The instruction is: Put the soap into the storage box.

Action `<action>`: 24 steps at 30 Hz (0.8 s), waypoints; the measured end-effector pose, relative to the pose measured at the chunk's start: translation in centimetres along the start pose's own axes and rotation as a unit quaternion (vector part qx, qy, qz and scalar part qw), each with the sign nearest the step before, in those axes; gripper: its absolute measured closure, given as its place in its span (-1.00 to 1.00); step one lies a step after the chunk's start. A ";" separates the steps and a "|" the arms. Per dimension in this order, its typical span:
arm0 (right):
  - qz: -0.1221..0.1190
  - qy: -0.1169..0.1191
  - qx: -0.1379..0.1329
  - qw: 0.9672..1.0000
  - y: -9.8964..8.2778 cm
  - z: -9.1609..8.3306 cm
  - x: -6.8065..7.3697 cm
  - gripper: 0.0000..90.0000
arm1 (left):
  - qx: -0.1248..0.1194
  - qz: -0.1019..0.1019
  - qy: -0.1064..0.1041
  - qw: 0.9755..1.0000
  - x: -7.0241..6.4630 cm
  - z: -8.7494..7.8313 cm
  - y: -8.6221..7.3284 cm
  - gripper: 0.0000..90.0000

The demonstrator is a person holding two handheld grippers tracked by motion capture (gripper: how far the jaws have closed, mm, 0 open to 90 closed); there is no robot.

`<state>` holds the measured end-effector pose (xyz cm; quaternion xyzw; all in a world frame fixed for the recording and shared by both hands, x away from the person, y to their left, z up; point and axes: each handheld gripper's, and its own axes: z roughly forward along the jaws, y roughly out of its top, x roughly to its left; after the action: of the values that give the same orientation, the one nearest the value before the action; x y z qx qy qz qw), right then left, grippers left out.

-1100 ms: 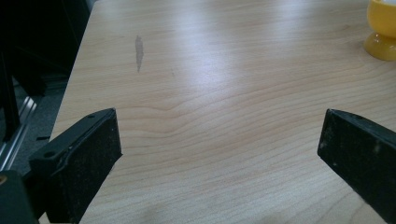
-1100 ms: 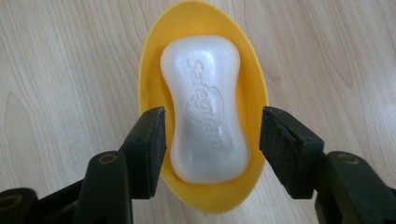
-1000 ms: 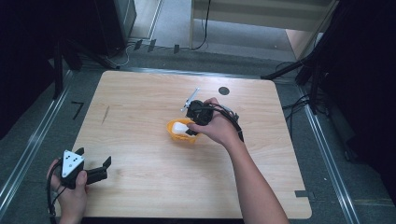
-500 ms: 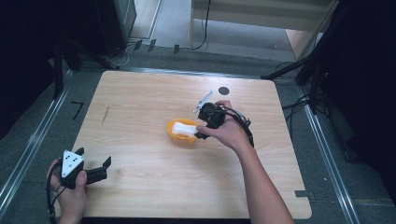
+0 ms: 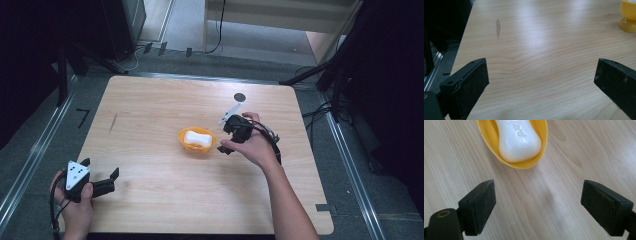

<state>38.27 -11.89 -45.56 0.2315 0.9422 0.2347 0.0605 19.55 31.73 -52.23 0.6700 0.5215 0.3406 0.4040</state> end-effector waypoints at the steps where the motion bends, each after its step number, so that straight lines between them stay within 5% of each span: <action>1: 0.000 0.001 -0.002 1.000 -0.2 0.0 -0.1 -0.71 | 0.001 0.000 0.000 1.000 0.0 0.0 0.0 -1.00; 9: 0.024 -0.016 -0.006 1.000 -2.3 -0.3 -0.1 -0.94 | 0.000 0.000 0.001 1.000 0.0 0.0 0.0 -1.00; 24: 0.057 -0.022 -0.024 0.998 -6.3 -0.7 0.0 -0.95 | 0.000 0.002 0.003 1.000 -0.1 0.0 0.0 -1.00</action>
<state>35.52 -17.13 -47.88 0.2879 0.9202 0.2551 0.0731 19.52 31.66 -52.23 0.6699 0.5216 0.3436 0.4014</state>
